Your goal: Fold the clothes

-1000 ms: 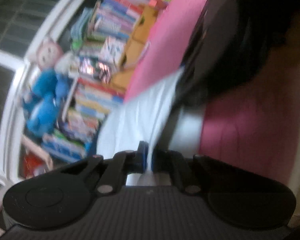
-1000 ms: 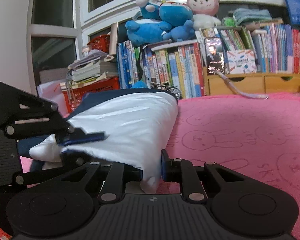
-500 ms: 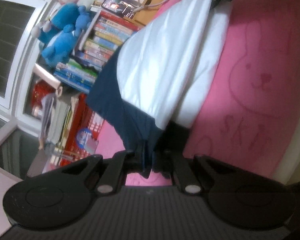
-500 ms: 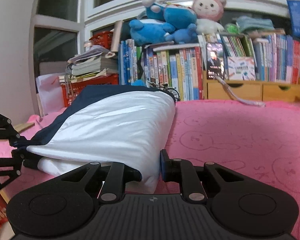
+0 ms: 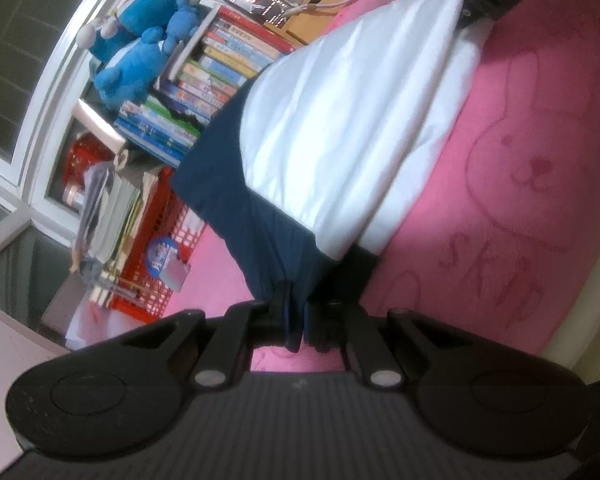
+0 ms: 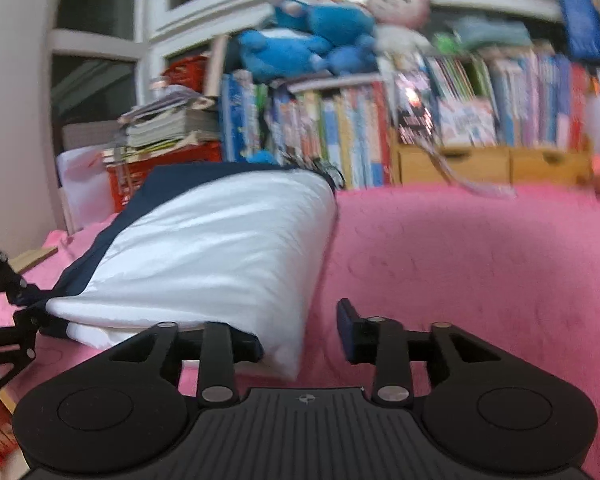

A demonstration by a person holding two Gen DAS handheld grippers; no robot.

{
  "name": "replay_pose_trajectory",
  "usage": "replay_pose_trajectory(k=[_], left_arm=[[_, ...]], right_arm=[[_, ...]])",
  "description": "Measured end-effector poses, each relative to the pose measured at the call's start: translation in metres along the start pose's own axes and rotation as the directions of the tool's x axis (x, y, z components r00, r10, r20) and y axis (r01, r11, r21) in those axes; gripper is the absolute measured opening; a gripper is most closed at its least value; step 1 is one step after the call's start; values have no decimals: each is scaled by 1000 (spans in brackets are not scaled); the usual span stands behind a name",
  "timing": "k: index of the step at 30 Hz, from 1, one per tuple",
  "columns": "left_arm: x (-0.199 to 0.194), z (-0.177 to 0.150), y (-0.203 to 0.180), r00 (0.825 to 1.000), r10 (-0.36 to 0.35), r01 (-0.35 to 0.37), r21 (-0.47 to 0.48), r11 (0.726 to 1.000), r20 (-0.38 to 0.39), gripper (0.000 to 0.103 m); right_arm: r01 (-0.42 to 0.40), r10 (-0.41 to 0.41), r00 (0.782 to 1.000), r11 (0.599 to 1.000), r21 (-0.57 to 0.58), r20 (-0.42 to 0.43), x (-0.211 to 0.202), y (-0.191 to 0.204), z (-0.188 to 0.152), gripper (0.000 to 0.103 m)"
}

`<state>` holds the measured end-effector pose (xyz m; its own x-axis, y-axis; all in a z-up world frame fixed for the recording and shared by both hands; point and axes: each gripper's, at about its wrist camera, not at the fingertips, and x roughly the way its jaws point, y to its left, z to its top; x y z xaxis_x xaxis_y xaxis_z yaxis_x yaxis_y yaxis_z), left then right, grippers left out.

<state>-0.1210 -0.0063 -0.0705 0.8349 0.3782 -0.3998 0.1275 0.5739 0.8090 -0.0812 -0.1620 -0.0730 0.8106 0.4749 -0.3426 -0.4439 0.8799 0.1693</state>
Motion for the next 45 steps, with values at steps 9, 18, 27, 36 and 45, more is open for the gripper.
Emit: replay_pose_trajectory(k=[9,18,27,36,45], left_arm=[[-10,-19,16,998,37,-38,-9,999,-58,23],[-81,-29,20,991,-10,20,-77,997,135,23],[-45,59,-38,942,-109,102,39,994,316,35],[-7,71,-40,973,-47,38,43,998,227,8],[0,-5,3,1000,-8,8,-68,998,-7,8]], right_arm=[[-87,88,996,996,-38,25,-6,6,20,17],[-136,138,990,990,-47,25,-7,5,41,17],[-155,155,988,987,-32,-6,-7,1,52,17],[-134,134,991,989,-55,-8,-7,2,52,17],[-77,78,997,988,-137,0,-11,3,47,17]])
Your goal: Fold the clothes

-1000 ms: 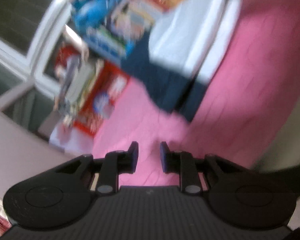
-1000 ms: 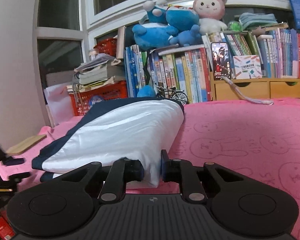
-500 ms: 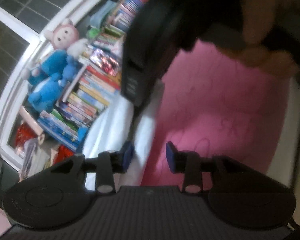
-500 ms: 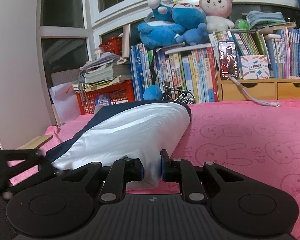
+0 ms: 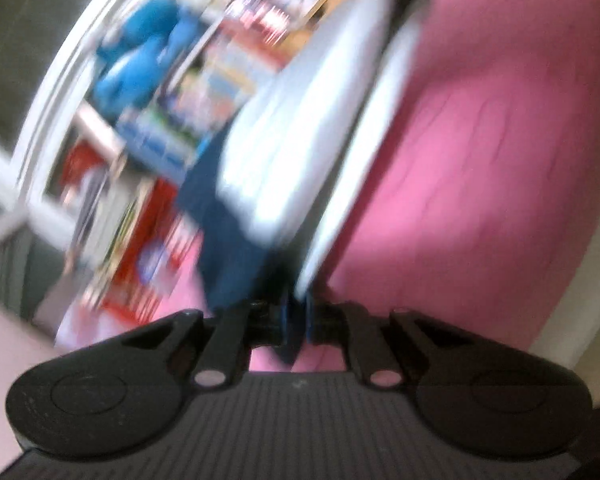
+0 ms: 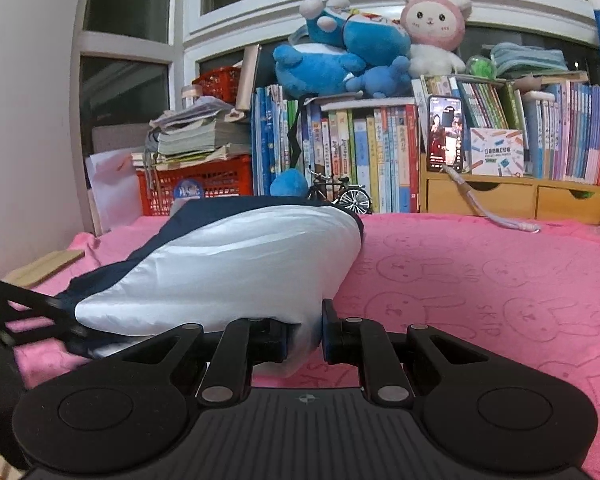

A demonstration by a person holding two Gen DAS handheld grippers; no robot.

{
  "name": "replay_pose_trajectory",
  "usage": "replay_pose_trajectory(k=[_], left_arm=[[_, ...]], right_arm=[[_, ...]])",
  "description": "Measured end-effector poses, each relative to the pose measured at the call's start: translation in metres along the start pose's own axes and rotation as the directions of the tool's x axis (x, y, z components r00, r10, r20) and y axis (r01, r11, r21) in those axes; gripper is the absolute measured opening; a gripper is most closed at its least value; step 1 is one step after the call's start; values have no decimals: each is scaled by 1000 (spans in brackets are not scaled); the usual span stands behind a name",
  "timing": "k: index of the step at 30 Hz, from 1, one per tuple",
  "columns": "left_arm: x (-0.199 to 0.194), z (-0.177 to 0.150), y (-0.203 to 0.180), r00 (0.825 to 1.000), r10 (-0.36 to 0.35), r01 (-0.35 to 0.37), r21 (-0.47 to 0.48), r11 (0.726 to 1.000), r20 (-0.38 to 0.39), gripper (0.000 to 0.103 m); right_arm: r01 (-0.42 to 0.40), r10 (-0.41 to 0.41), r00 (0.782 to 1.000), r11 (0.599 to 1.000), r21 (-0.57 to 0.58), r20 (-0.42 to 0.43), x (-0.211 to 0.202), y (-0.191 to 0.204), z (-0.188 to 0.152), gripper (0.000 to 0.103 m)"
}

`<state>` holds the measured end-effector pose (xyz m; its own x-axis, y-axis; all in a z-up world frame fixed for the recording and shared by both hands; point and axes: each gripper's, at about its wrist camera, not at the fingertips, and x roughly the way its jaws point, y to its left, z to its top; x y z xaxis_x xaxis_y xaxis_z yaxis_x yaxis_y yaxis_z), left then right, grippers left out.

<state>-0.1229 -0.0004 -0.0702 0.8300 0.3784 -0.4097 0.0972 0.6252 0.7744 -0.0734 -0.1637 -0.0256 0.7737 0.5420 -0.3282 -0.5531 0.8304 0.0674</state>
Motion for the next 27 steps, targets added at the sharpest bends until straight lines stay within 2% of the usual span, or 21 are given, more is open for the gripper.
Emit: replay_pose_trajectory(k=[2,4,5,6,8,10,11,13,14,17,19,20,21,23,25,27], left_arm=[[0,-18,13,997,27,-30,-50,998,-74,9],[0,-38,28,985,66,-85,-113,990,-162,9],[-2,-46,40,981,56,-91,-186,978,-185,11],[-5,-52,56,983,20,-75,-297,952,-184,12],[-13,-62,87,988,-52,-29,-502,865,-146,15],[-20,-53,110,996,-81,45,-609,792,-33,24],[-22,-43,119,996,-83,79,-629,774,24,26],[-23,-15,121,988,-86,144,-606,782,125,26],[-21,3,120,979,-98,186,-581,792,180,26],[-4,67,102,932,-175,313,-462,830,317,27],[21,104,84,917,-213,337,-370,866,338,29],[33,117,76,918,-219,331,-337,881,330,29],[48,126,70,929,-217,313,-327,891,299,29],[78,121,68,952,-216,285,-373,883,215,30],[107,106,71,966,-213,257,-441,860,148,30],[121,83,85,961,-232,278,-528,802,154,34]], right_arm=[[4,-4,1000,1000,-22,-5,0,2,-3,17],[14,-14,1000,998,-54,-6,1,5,-7,17],[19,-19,1000,997,-70,-6,1,6,-9,17],[16,-16,1000,997,-80,-11,2,7,-10,17],[18,-20,1000,992,-122,-20,4,11,-15,17],[21,-26,999,985,-173,-28,5,14,-21,18],[23,-30,999,980,-198,-32,6,16,-24,18],[29,-39,999,972,-234,-37,8,20,-29,18],[31,-42,998,969,-246,-39,9,21,-30,18],[36,-50,998,962,-271,-45,12,23,-32,19],[36,-52,998,959,-282,-47,15,24,-32,21],[27,-43,998,958,-286,-50,15,24,-32,23],[16,-33,998,957,-289,-54,15,24,-33,27],[-15,-3,998,960,-280,-64,12,18,-33,28],[-64,45,996,966,-249,-82,9,7,-31,34],[-143,123,985,975,-168,-122,7,-14,-25,40]])
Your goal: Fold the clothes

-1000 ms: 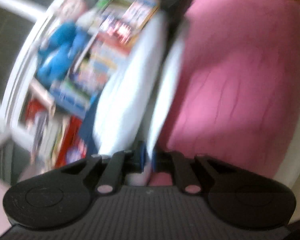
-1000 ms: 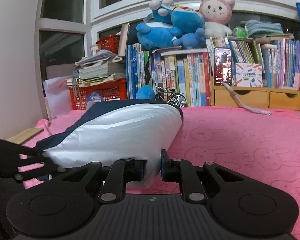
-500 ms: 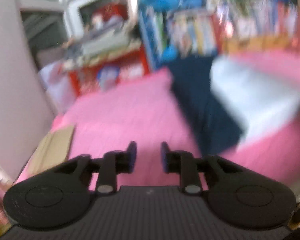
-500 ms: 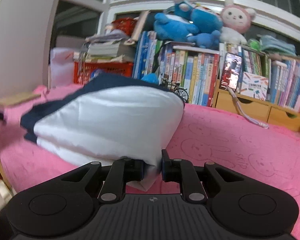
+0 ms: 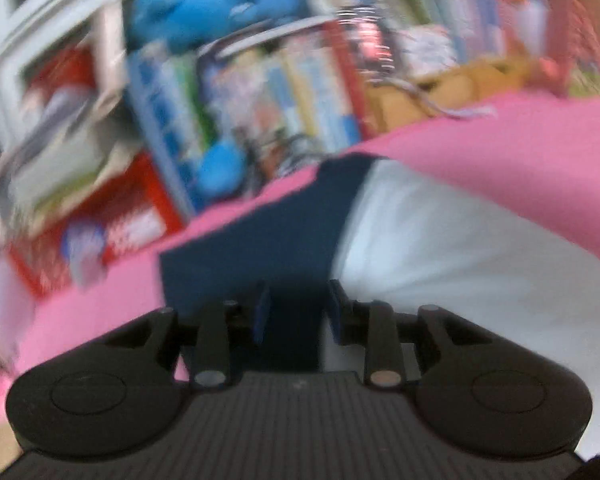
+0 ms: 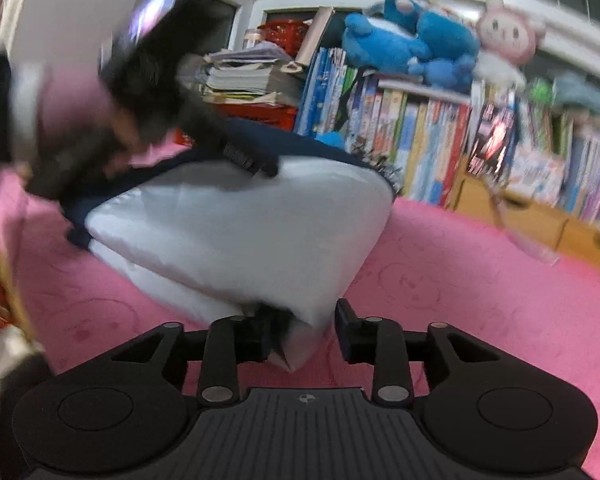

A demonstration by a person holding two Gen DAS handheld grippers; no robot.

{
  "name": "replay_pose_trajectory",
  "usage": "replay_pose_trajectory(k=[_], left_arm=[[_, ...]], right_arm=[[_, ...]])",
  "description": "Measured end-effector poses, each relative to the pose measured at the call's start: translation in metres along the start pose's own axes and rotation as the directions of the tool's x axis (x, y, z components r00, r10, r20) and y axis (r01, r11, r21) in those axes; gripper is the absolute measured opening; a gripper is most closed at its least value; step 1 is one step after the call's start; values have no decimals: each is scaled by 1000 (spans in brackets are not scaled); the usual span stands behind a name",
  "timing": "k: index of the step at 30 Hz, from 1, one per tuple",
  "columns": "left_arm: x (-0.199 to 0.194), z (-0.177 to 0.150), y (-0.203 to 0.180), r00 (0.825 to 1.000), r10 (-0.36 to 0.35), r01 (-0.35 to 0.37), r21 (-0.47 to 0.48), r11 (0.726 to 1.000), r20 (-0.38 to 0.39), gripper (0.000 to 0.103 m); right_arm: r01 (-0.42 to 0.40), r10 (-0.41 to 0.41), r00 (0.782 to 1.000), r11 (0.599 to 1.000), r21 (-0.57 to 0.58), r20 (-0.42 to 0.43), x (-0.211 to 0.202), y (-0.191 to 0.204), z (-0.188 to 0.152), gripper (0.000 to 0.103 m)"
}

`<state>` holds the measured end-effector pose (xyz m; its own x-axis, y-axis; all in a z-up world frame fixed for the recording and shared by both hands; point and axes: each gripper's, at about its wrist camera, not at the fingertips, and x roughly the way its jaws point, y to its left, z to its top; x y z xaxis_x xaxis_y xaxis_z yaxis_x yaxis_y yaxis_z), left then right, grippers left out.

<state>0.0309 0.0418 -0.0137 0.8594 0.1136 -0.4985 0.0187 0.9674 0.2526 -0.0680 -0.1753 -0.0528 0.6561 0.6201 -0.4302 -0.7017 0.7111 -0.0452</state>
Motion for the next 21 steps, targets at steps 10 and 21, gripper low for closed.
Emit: replay_pose_trajectory(k=[10,21], left_arm=[[-19,-22,64,999,-51,50,-112,992,-1,41],[-45,-32,114,996,12,-36,-272,962,-90,42]], right_arm=[[-308,342,939,810,499,24,-2,-135,23,75],[-151,244,962,852,502,-125,153,-127,75,81]])
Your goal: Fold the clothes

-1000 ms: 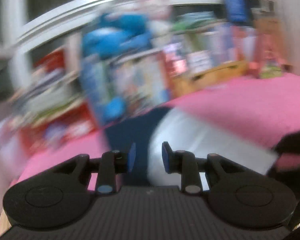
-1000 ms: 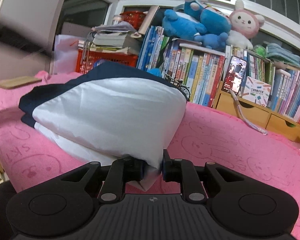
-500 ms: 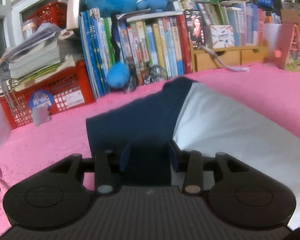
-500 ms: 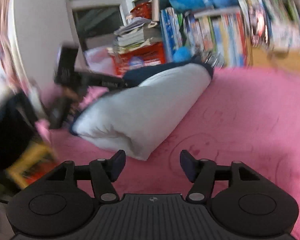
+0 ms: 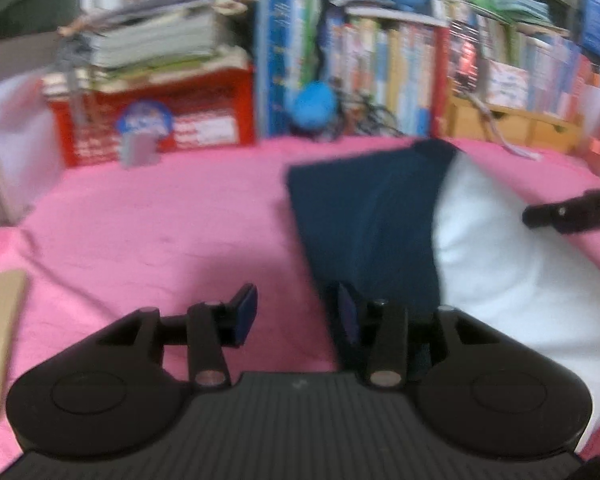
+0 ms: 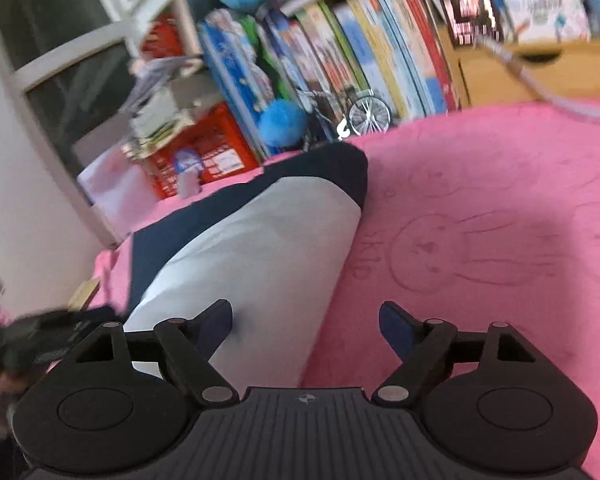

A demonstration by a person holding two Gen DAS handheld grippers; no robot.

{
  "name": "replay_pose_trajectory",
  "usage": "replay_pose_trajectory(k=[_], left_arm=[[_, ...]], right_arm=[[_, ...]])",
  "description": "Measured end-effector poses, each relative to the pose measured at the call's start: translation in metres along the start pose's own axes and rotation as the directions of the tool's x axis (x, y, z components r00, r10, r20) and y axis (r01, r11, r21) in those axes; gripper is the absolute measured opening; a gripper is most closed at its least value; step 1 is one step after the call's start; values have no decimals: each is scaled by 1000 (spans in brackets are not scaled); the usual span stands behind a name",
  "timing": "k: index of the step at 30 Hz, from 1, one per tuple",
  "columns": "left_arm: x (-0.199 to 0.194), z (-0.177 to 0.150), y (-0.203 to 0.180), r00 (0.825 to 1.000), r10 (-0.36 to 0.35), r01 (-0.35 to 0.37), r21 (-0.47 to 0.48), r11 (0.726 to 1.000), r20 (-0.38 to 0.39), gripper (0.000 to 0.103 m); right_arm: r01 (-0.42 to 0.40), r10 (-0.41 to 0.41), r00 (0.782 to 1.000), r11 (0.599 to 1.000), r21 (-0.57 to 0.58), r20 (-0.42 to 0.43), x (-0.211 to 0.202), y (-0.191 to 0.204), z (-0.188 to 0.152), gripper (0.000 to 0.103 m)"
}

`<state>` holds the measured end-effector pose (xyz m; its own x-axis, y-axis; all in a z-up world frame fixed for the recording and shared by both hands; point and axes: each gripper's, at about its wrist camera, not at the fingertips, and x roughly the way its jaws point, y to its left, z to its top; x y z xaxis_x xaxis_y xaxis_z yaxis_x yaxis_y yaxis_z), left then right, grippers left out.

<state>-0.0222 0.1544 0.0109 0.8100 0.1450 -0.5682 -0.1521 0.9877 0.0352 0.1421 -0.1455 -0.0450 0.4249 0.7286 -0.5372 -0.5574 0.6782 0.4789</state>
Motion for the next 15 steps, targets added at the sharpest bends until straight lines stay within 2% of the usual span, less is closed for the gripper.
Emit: replay_pose_trajectory(k=[2,5,6,8,9,12,15], left_arm=[[-8,16,0,1000,-7,7,6,1000,31,43],[-8,52,-13,990,-127,128,-21,992,62,47],[-5,64,-19,982,-178,182,-46,982,67,50],[15,85,-34,958,-281,286,-107,952,56,61],[28,95,-39,948,-317,319,-130,939,39,62],[77,116,-56,931,-362,351,-173,920,-38,62],[122,125,-65,926,-352,316,-236,919,-133,62]], right_arm=[[-11,12,999,1000,-19,30,5,4,-2,80],[-25,31,997,997,-79,66,10,12,-6,73],[-22,29,997,995,-97,74,11,14,-8,70],[-12,24,996,991,-130,89,11,18,-11,66],[-7,21,995,989,-147,97,12,20,-13,64],[-27,39,994,992,-122,99,10,14,-11,58],[-37,47,995,994,-106,94,8,10,-11,57]])
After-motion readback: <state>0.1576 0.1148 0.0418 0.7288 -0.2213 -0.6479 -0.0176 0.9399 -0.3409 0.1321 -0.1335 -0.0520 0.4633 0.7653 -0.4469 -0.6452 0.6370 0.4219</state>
